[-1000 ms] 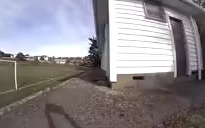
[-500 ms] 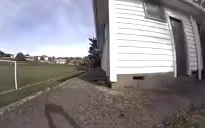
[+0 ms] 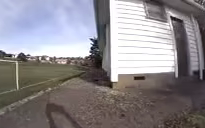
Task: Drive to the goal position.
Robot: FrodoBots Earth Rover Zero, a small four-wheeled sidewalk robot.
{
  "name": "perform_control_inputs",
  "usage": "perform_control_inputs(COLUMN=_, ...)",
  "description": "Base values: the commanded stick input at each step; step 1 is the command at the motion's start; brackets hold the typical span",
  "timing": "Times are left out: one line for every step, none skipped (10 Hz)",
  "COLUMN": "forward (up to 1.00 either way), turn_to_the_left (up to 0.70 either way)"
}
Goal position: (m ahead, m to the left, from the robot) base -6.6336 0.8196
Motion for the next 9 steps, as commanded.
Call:
perform_control_inputs(forward=0.0, turn_to_the_left=0.7)
perform_control_inputs(forward=0.0, turn_to_the_left=0.7)
perform_control_inputs(forward=0.0, turn_to_the_left=0.7)
perform_control_inputs(forward=0.0, turn_to_the_left=0.7)
perform_control_inputs(forward=0.0, turn_to_the_left=0.7)
perform_control_inputs(forward=0.0, turn_to_the_left=0.7)
perform_control_inputs(forward=0.0, turn_to_the_left=0.7)
perform_control_inputs(forward=0.0, turn_to_the_left=0.7)
perform_control_inputs(forward=0.0, turn_to_the_left=0.7)
